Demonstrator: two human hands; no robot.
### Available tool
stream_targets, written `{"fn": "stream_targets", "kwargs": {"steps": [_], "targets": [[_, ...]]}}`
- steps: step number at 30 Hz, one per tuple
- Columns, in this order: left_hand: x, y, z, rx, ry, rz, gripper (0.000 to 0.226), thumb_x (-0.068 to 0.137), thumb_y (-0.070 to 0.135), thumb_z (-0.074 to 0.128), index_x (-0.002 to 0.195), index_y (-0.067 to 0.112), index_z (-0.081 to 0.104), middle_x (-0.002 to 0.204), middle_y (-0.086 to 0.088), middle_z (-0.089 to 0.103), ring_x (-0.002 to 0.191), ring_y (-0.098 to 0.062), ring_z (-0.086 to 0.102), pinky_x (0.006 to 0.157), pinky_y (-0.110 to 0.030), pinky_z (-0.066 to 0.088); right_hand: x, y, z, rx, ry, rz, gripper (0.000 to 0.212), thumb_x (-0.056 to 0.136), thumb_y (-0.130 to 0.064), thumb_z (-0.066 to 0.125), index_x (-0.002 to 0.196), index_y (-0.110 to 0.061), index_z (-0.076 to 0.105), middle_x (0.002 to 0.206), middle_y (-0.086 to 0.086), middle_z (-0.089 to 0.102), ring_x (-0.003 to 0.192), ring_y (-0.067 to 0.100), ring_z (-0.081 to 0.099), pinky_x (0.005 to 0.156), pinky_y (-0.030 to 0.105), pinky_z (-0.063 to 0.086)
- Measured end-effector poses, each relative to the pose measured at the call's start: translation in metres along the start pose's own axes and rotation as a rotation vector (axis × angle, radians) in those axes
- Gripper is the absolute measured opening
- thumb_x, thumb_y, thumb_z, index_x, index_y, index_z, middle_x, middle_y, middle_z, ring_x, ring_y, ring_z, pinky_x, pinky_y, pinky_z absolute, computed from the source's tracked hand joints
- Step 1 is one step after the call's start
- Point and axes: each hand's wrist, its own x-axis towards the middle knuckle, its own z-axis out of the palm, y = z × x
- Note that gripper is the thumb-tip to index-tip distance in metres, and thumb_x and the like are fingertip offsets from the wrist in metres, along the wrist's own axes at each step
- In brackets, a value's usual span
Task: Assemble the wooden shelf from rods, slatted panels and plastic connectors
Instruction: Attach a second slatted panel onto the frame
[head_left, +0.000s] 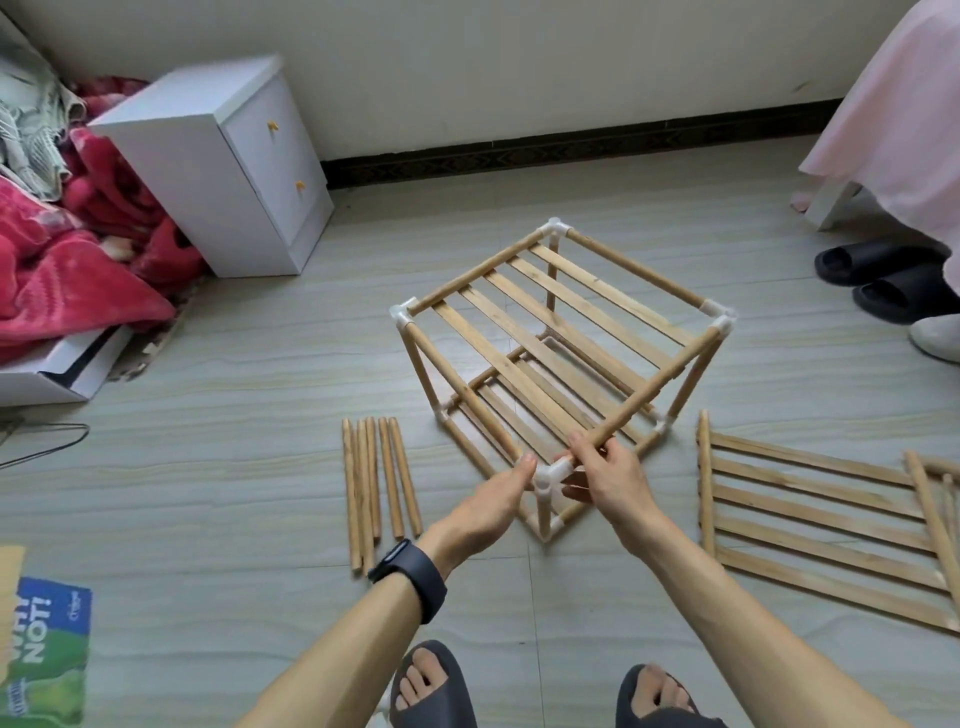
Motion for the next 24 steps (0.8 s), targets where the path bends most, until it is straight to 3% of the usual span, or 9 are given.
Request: {"fn": "stream_targets", "kwargs": {"steps": [2,5,7,9,13,16,20,22,24], "targets": [[0.001,0.0,-0.023,0.058,0.093,-0.018,0.053,0.104,0.06,0.029,0.133,0.029,0.06,0.139,0.013,0.051,0.128,-0.006,0.043,0.098,-0.021,0.031,0.012,-0.009,-0.02,-0.008,0.007,0.033,0.028,0.101,-0.036,0.061,0.101,-0.008,0.063,0.09,0.01,0.073,0.071,0.021,0.074,0.059,0.032,0.058],[0.003,-0.002,-0.069,0.032,0.461,-0.004,0.028,0.104,0.05,0.045,0.114,0.027,0.058,0.119,0.007,0.061,0.115,-0.015,0.055,0.081,-0.024,0.043,0.031,-0.025,-0.054,-0.088,0.031,0.062,0.023,0.101,-0.031,0.06,0.093,-0.01,0.061,0.082,0.01,0.069,0.063,0.019,0.068,0.061,0.041,0.062],[0.007,-0.005,-0.103,0.008,0.711,-0.038,0.039,0.102,0.048,0.051,0.126,0.018,0.055,0.132,-0.007,0.058,0.12,-0.023,0.055,0.098,-0.038,0.047,0.04,-0.032,-0.075,-0.157,0.017,0.062,0.022,0.101,-0.028,0.059,0.091,-0.009,0.059,0.08,0.011,0.066,0.064,0.02,0.065,0.064,0.044,0.062],[0.012,-0.006,-0.13,-0.009,0.821,-0.073,0.055,0.099,0.053,0.053,0.14,0.016,0.047,0.144,-0.013,0.047,0.129,-0.029,0.049,0.11,-0.047,0.041,0.044,-0.038,-0.092,-0.195,-0.03,0.068,0.022,0.103,-0.028,0.056,0.096,-0.008,0.06,0.075,0.008,0.063,0.059,0.015,0.063,0.057,0.036,0.058],[0.035,0.001,-0.147,-0.035,0.75,-0.063,0.067,0.099,0.056,0.051,0.151,0.017,0.035,0.153,-0.012,0.04,0.137,-0.029,0.043,0.113,-0.046,0.037,0.047,-0.052,-0.109,-0.279,-0.097,0.067,0.027,0.105,-0.036,0.052,0.104,-0.01,0.061,0.077,0.005,0.06,0.06,0.011,0.056,0.053,0.026,0.049],[0.05,0.003,-0.137,0.004,0.663,-0.037,0.057,0.103,0.051,0.048,0.148,0.016,0.043,0.14,-0.01,0.056,0.129,-0.029,0.052,0.107,-0.044,0.043,0.049,-0.057,-0.111,-0.404,0.027,-0.073,0.032,0.103,-0.046,0.052,0.093,-0.019,0.065,0.082,0.006,0.065,0.06,0.011,0.056,0.053,0.024,0.047],[0.048,-0.014,-0.113,0.224,0.654,-0.02,0.051,0.104,0.056,0.038,0.137,0.018,0.044,0.095,0.007,0.061,0.099,-0.023,0.06,0.081,-0.039,0.046,0.051,-0.055,-0.11,-0.525,0.35,-0.201,0.04,0.1,-0.055,0.051,0.121,-0.025,0.069,0.104,0.002,0.073,0.096,0.024,0.066,0.084,0.038,0.052],[0.042,-0.021,-0.104,0.345,0.693,-0.017,0.048,0.103,0.058,0.033,0.127,0.018,0.045,0.086,0.008,0.06,0.08,-0.012,0.058,0.063,-0.031,0.041,0.051,-0.051,-0.104,-0.678,0.503,-0.266,0.046,0.102,-0.049,0.05,0.133,-0.017,0.06,0.125,0.01,0.063,0.117,0.03,0.056,0.097,0.041,0.044],[0.035,-0.024,-0.094,0.446,0.713,-0.021,0.045,0.103,0.058,0.031,0.115,0.019,0.048,0.082,0.005,0.064,0.072,-0.003,0.052,0.058,-0.021,0.03,0.04,-0.047,-0.085,-0.841,0.588,-0.427,0.042,0.1,-0.041,0.054,0.13,-0.012,0.058,0.131,0.014,0.055,0.121,0.034,0.047,0.098,0.044,0.04]]}}
